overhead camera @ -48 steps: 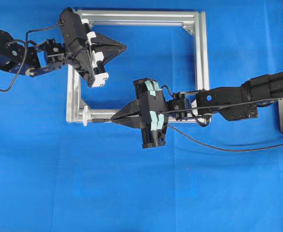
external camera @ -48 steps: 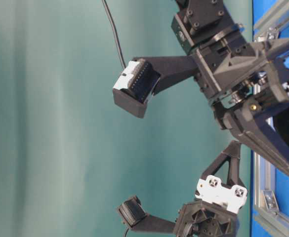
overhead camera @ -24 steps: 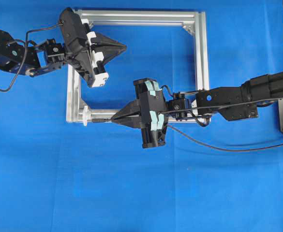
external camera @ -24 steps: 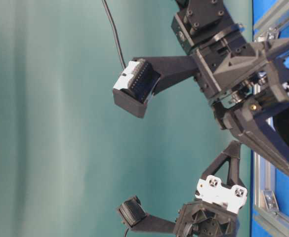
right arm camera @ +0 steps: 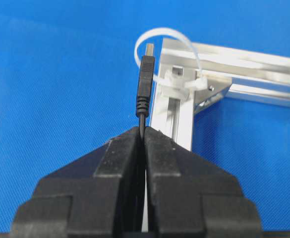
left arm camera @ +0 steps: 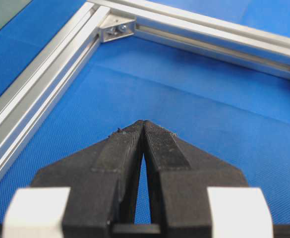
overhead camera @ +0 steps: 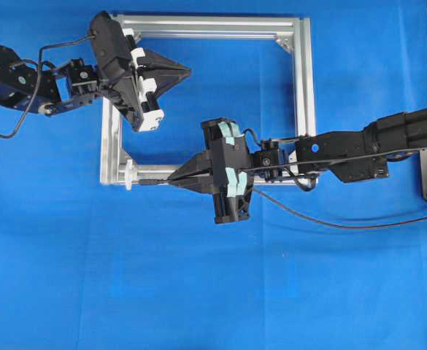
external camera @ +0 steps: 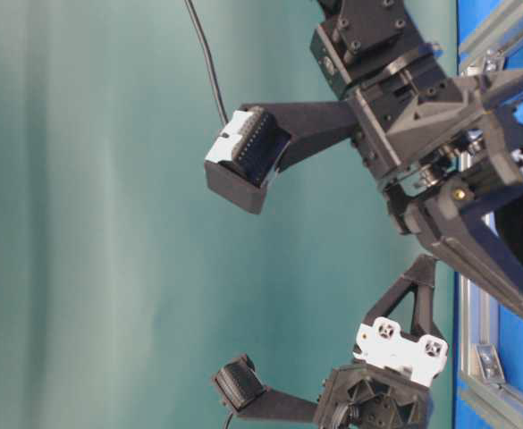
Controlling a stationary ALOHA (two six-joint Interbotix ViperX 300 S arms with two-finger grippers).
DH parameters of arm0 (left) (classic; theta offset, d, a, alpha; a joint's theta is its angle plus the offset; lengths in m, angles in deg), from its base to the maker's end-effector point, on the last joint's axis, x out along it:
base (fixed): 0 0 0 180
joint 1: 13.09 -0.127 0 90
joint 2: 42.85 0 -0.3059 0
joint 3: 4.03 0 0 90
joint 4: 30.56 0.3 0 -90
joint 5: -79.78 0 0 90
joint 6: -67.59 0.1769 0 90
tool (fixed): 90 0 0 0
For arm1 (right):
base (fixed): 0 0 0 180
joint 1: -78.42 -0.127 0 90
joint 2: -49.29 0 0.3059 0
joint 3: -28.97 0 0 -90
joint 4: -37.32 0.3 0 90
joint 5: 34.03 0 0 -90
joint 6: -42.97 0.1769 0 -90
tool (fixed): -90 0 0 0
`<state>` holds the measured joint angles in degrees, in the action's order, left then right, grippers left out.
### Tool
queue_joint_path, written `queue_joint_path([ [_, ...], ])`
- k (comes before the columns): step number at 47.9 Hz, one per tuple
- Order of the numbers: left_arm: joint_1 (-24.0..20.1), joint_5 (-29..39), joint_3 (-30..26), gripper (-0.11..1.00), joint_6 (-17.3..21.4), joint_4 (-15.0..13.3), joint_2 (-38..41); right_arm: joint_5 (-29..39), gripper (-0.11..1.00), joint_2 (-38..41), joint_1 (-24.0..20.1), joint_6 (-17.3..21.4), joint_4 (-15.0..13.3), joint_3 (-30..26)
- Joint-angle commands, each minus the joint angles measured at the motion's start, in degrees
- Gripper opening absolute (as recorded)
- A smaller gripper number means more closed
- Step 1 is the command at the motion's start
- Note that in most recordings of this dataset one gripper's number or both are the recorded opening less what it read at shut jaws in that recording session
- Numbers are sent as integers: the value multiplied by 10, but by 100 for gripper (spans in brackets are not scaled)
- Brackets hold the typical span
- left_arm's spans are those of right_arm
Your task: Insert the wire through the string loop located on the left side.
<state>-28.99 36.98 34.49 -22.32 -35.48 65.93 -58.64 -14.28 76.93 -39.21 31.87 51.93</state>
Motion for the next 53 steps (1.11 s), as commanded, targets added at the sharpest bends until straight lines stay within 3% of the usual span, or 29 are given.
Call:
queue_joint_path([
  [1, -1, -3, -5, 0, 0, 2, -18, -2, 0, -2, 3, 1, 1, -18],
  [32, -2, -3, -5, 0, -1, 2, -19, 11, 0, 69, 18, 1, 0, -111],
  [53, -1, -3, -4, 0, -1, 2, -18, 11, 0, 87, 18, 1, 0, -134],
])
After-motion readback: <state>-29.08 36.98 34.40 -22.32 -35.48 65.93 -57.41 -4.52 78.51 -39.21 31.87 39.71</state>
